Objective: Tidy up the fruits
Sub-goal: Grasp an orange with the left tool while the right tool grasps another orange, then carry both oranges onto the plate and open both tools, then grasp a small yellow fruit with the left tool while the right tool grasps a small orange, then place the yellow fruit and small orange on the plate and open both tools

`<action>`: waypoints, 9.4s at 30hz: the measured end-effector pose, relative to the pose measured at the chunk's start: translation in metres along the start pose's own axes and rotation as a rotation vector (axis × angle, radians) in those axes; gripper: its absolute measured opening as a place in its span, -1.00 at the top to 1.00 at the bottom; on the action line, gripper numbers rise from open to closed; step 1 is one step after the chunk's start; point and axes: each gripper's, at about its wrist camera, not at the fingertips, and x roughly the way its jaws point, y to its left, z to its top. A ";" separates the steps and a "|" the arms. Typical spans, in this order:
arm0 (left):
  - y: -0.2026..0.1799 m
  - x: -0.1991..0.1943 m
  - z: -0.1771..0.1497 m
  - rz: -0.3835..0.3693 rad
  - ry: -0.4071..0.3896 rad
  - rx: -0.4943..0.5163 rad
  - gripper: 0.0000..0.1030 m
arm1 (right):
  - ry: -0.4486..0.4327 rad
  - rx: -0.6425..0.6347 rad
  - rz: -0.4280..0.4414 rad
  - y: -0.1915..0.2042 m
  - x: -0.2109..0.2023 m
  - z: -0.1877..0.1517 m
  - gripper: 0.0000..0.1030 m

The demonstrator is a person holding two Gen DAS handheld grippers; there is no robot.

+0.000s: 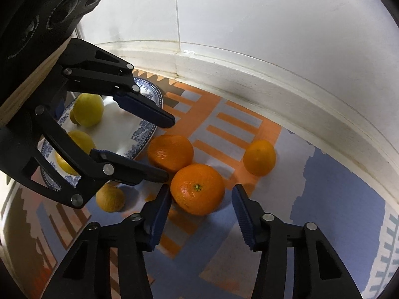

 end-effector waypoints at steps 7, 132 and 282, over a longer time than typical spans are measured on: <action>-0.003 0.005 0.002 0.000 0.009 -0.006 0.25 | 0.000 0.020 -0.021 -0.003 -0.003 -0.004 0.16; 0.030 -0.154 -0.152 0.491 -0.232 -0.754 -0.09 | -0.168 0.064 -0.022 0.107 -0.033 0.067 -0.16; -0.036 -0.097 -0.043 0.352 -0.367 -0.747 0.50 | -0.252 0.274 -0.136 -0.008 -0.073 0.010 0.36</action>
